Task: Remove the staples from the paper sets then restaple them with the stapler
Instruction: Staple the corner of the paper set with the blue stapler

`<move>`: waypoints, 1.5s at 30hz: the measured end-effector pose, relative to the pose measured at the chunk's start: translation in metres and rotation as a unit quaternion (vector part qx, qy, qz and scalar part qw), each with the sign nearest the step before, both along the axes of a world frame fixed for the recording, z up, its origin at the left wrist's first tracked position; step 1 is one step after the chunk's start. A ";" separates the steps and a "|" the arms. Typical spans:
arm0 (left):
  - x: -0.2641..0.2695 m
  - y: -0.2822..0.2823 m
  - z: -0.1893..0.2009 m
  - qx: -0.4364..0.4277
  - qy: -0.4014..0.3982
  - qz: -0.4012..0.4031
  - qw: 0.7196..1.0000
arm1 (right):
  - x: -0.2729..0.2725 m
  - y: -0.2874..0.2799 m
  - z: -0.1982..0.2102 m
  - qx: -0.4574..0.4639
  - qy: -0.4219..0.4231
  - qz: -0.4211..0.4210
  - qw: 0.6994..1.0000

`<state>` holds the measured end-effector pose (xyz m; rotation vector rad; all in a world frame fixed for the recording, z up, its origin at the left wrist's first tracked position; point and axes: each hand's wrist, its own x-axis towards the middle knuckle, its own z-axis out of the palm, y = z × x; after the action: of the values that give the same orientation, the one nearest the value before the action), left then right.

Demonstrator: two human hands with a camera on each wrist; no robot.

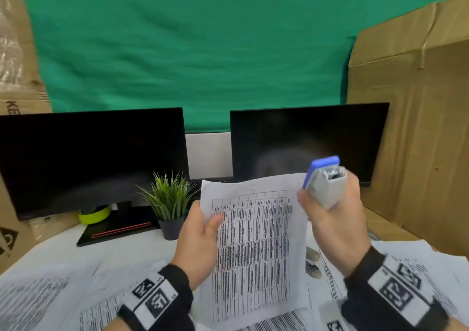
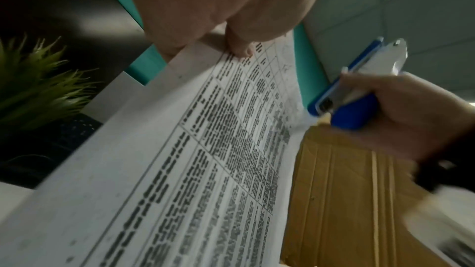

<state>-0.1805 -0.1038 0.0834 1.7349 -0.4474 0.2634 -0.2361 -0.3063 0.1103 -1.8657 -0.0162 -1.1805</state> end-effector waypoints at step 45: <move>0.101 0.003 -0.088 0.614 0.191 -0.059 0.763 | -0.004 -0.110 -0.036 0.133 0.326 -0.080 0.932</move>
<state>-0.0799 -0.1010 -0.0050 2.9352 -0.4414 -0.6446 -0.2397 -0.4168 0.0741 -1.9484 0.6453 -0.5753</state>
